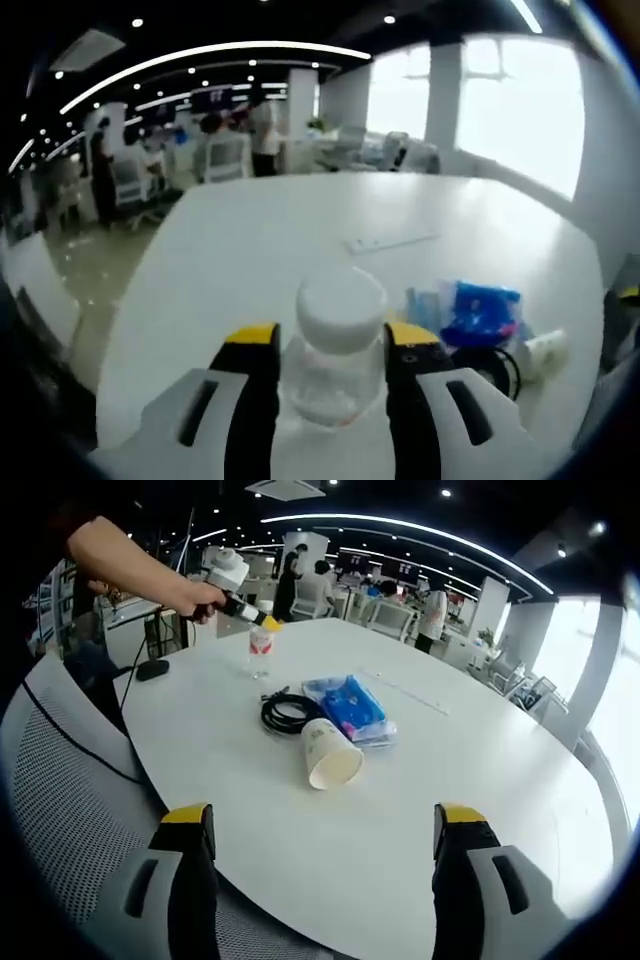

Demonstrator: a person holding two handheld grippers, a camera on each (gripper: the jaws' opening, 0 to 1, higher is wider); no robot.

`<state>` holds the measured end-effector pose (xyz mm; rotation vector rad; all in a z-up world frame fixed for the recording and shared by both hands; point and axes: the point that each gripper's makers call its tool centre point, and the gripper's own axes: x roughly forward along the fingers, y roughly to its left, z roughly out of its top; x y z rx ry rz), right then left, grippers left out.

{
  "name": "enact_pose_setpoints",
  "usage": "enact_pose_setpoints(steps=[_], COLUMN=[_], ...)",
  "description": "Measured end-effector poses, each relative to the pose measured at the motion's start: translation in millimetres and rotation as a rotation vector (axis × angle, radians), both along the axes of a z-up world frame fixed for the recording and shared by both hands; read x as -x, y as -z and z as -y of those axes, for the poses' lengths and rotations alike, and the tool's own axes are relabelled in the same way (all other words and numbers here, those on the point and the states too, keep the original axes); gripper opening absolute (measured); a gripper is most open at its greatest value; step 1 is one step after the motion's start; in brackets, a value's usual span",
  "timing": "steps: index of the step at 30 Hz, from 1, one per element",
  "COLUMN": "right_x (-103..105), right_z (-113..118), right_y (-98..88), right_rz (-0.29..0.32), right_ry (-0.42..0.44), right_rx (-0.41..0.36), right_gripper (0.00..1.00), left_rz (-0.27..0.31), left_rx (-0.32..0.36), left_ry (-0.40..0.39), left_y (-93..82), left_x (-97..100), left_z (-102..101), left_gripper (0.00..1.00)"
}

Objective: Arrange the tabletop items into an orderly group along one side of the table until the central work area is clear of visible clutter.

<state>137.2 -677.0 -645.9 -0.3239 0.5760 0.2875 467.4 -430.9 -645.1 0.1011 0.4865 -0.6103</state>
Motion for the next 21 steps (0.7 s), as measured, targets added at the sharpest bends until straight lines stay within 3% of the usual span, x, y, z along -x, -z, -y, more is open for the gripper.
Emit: enact_pose_setpoints(steps=[14, 21], right_x=[-0.2, 0.2], right_z=[2.0, 1.9], right_y=[-0.8, 0.3], right_rz=[-0.008, -0.012], right_ry=[0.026, 0.024], right_rx=[-0.051, -0.042], right_gripper=[0.90, 0.90], left_rz=[-0.032, -0.036], left_rx=[-0.012, -0.010], left_ry=[0.153, 0.182], left_y=[1.2, 1.5], left_x=[1.7, 4.1], left_z=[2.2, 3.4], left_gripper=[0.38, 0.39])
